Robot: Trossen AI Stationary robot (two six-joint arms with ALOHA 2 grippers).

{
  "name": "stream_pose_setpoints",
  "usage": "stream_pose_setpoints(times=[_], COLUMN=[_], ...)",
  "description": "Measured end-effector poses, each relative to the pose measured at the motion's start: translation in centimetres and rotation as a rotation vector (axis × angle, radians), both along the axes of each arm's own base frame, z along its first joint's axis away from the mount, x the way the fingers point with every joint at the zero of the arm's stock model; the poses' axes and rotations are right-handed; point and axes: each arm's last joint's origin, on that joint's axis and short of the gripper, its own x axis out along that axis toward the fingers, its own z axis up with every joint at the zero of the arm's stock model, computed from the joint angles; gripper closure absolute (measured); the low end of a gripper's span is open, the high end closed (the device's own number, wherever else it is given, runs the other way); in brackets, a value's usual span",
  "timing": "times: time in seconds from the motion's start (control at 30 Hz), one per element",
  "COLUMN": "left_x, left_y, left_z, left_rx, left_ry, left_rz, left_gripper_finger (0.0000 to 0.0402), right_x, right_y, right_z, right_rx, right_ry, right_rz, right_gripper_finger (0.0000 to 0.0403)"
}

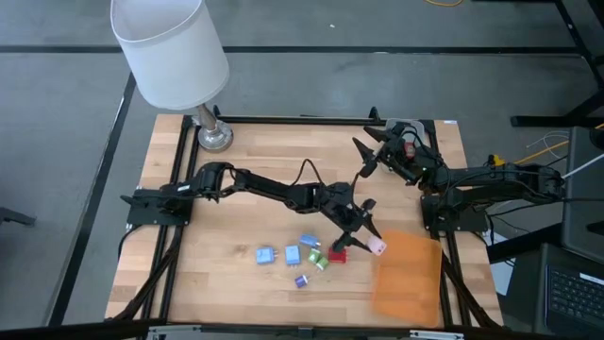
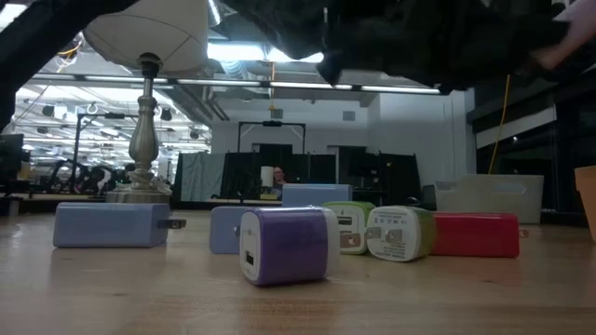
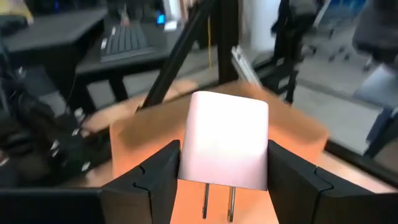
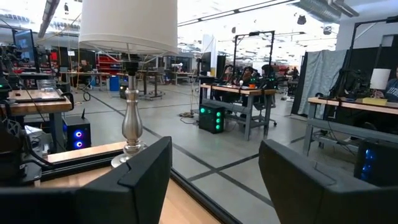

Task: Pick & Place Office items
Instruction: Put the light pink charger adapter into the orange bin

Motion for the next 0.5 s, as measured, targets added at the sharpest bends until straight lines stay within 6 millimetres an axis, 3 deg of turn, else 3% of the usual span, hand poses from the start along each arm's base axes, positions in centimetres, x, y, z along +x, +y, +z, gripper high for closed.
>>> stream_pose_setpoints(times=[0.17,0.33,0.5], left_x=[-2.7,-6.9,-13.3], left_y=[0.3,2.3,5.7], left_z=[3.6,7.9,8.5], left_rx=[0.16,0.172,0.211], left_ry=[0.139,0.157,0.252], left_rz=[0.029,0.062,0.308], left_gripper_finger=[0.0206,0.0206,0.0206], right_x=[-0.1,-0.7,-1.1], right_y=[0.2,0.4,0.6], right_z=[0.2,0.8,0.9], right_rx=[-0.026,-0.03,0.004], right_ry=[0.003,-0.007,0.004], right_rz=[0.053,0.078,0.126], right_gripper_finger=[0.0165,0.0165,0.0165])
